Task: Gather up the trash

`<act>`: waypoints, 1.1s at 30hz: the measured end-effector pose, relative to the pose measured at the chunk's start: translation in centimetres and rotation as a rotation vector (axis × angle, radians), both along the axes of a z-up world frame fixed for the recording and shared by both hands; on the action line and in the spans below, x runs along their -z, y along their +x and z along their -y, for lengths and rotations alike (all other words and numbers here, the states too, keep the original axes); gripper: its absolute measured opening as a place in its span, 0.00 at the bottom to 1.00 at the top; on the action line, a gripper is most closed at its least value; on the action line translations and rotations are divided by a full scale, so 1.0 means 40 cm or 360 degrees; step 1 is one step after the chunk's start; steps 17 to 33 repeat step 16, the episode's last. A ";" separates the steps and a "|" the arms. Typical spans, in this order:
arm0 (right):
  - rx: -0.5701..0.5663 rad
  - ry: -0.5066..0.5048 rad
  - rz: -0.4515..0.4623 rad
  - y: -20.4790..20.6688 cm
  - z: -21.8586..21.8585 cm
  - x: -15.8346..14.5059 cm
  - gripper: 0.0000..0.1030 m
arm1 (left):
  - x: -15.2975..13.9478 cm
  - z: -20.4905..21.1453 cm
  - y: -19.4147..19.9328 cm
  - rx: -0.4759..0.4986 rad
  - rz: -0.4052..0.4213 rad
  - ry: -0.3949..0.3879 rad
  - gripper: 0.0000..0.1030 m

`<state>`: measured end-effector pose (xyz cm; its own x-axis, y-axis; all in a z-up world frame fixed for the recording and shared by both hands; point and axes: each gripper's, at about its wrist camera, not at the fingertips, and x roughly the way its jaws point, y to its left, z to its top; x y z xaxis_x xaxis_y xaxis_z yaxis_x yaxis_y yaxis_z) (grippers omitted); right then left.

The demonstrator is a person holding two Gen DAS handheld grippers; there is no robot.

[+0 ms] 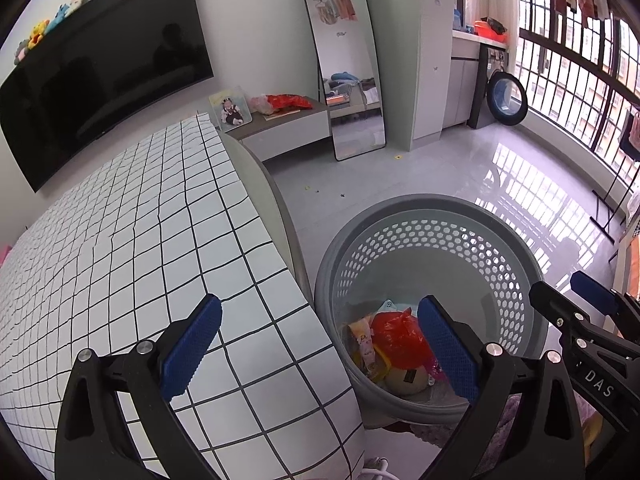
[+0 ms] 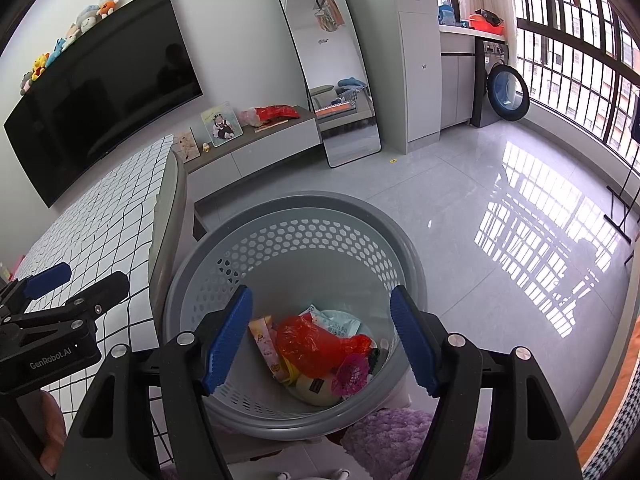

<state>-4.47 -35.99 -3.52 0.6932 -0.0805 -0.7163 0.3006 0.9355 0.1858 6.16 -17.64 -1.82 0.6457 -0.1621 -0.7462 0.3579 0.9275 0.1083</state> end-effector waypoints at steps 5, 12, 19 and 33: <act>0.0001 0.0002 -0.0002 0.001 0.000 0.000 0.66 | -0.002 0.004 -0.001 0.0003 -0.0004 -0.0004 0.94; 0.0000 0.0001 -0.0002 0.001 0.001 -0.001 0.66 | 0.001 0.002 0.004 -0.0004 -0.0012 -0.0009 0.94; 0.0001 0.0001 -0.0002 0.001 0.000 -0.001 0.66 | 0.001 0.002 0.004 -0.0004 -0.0011 -0.0009 0.94; 0.0001 0.0001 -0.0002 0.001 0.000 -0.001 0.66 | 0.001 0.002 0.004 -0.0004 -0.0011 -0.0009 0.94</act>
